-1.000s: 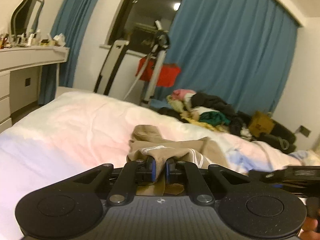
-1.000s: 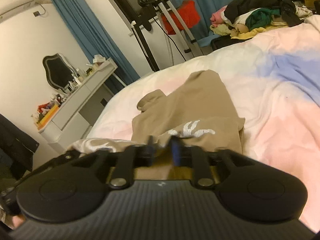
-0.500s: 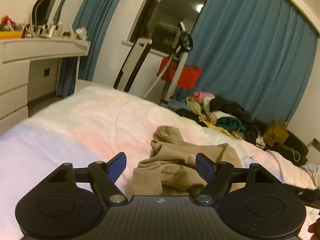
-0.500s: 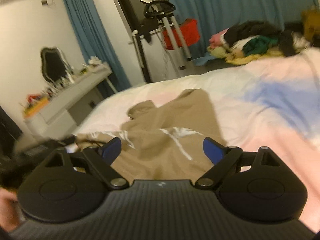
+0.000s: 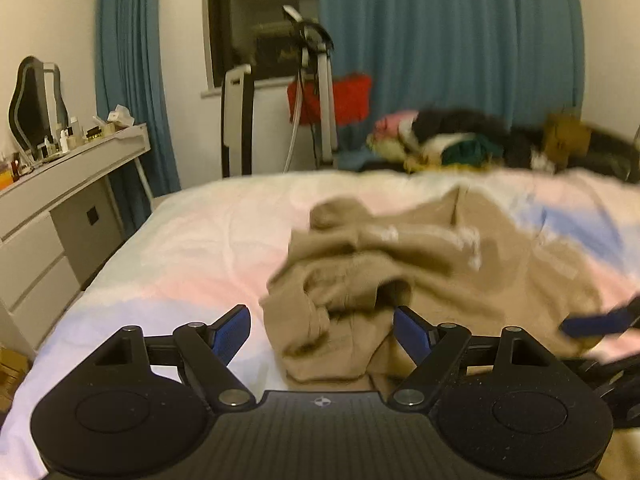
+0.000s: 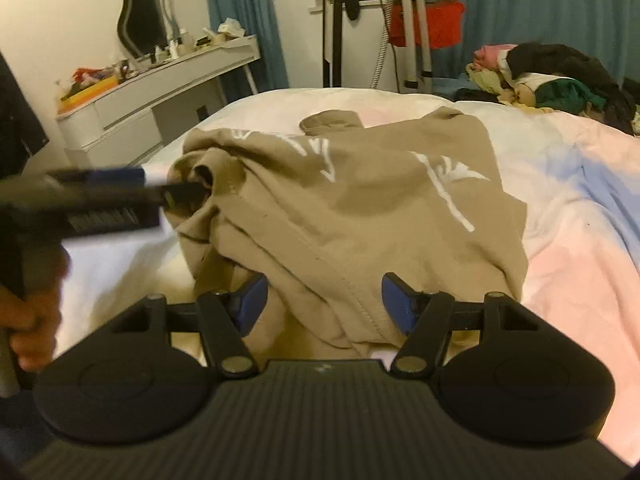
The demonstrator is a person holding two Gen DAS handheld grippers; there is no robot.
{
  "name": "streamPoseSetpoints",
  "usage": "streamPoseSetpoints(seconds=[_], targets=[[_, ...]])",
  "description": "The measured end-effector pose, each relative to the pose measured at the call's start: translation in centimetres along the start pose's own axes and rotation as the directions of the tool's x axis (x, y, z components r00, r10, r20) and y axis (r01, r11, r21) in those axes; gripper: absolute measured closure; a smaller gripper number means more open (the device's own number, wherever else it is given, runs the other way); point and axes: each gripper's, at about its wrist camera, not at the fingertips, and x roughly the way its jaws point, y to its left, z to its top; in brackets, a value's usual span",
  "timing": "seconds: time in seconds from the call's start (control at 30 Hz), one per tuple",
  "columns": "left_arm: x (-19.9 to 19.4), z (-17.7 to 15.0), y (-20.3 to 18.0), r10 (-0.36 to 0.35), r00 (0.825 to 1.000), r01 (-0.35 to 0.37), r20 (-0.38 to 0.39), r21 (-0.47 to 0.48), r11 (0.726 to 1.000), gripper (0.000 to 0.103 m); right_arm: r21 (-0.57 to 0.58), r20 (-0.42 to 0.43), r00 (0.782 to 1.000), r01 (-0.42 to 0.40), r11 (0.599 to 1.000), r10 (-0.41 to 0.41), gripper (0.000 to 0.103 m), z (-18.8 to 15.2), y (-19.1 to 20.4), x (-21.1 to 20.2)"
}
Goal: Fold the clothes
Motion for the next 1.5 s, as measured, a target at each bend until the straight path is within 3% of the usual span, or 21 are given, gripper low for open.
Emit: streamPoseSetpoints(seconds=[0.13,0.23,0.3,0.37,0.53,0.6,0.67,0.9,0.97,1.07,1.13,1.2,1.33,1.43,1.5], targets=[[1.5,0.0,-1.2,0.059,0.997,-0.061,0.053,0.038,0.997,0.023,-0.008,0.005,1.0,0.005,1.0,-0.005,0.037,-0.3,0.4,0.1],[2.3,0.8,-1.9,0.156,0.978,-0.163,0.138,0.042,0.986,0.022,-0.035,0.014,1.0,0.02,0.999,-0.02,0.037,-0.5,0.8,0.3],[2.4,1.2,-1.8,0.18,0.968,-0.188,0.177,0.027,0.982,0.022,-0.04,0.039,0.999,0.025,0.999,-0.024,0.037,-0.6,1.0,0.4],[2.1,1.5,-1.3,0.198,0.96,-0.199,0.198,-0.015,0.98,0.021,-0.041,0.068,0.997,0.037,0.998,-0.034,0.037,-0.6,1.2,0.5],[-0.3,2.4,0.8,0.236,0.931,-0.197,0.277,-0.161,0.967,0.021,-0.072,0.139,0.98,0.156,0.985,-0.145,0.037,-0.9,1.8,1.6],[-1.3,2.6,1.4,0.252,0.919,-0.193,0.303,-0.21,0.958,0.021,-0.068,0.17,0.966,0.206,0.976,-0.192,0.037,-0.9,1.7,1.6],[-1.8,2.7,1.9,0.249,0.919,-0.182,0.306,-0.232,0.956,0.021,-0.036,0.203,0.951,0.243,0.969,-0.231,0.037,-0.8,1.4,1.2],[-2.7,2.4,1.1,0.201,0.928,-0.147,0.315,-0.188,0.971,0.02,0.116,0.394,0.86,0.302,0.946,-0.323,0.036,0.3,-0.8,-4.0],[-2.9,2.2,0.3,0.177,0.927,-0.129,0.33,-0.162,0.978,0.02,0.168,0.416,0.849,0.28,0.945,-0.325,0.031,0.6,-1.8,-5.7],[-3.4,2.0,-0.7,0.132,0.928,-0.093,0.35,-0.125,0.988,0.02,0.251,0.375,0.887,0.182,0.951,-0.269,0.03,1.1,-4.4,-7.7],[-3.5,1.8,-1.2,0.125,0.927,-0.091,0.355,-0.111,0.99,0.021,0.267,0.314,0.927,0.121,0.956,-0.205,0.026,1.6,-6.0,-8.3],[-3.5,1.5,-1.4,0.116,0.929,-0.082,0.351,-0.109,0.991,0.021,0.267,0.254,0.951,0.104,0.958,-0.174,0.026,2.0,-7.3,-8.6],[-3.2,1.2,-1.5,0.109,0.932,-0.077,0.345,-0.106,0.991,0.021,0.28,0.212,0.957,0.132,0.951,-0.196,0.023,2.0,-8.8,-9.4],[-3.2,1.2,-1.5,0.098,0.929,-0.063,0.356,-0.108,0.992,0.021,0.222,0.226,0.967,0.067,0.973,-0.118,0.021,1.7,-7.9,-9.2],[-3.3,1.3,-1.3,0.09,0.927,-0.052,0.365,-0.113,0.992,0.021,0.112,0.21,0.976,0.038,0.993,-0.061,0.021,1.4,-5.0,-8.0]])
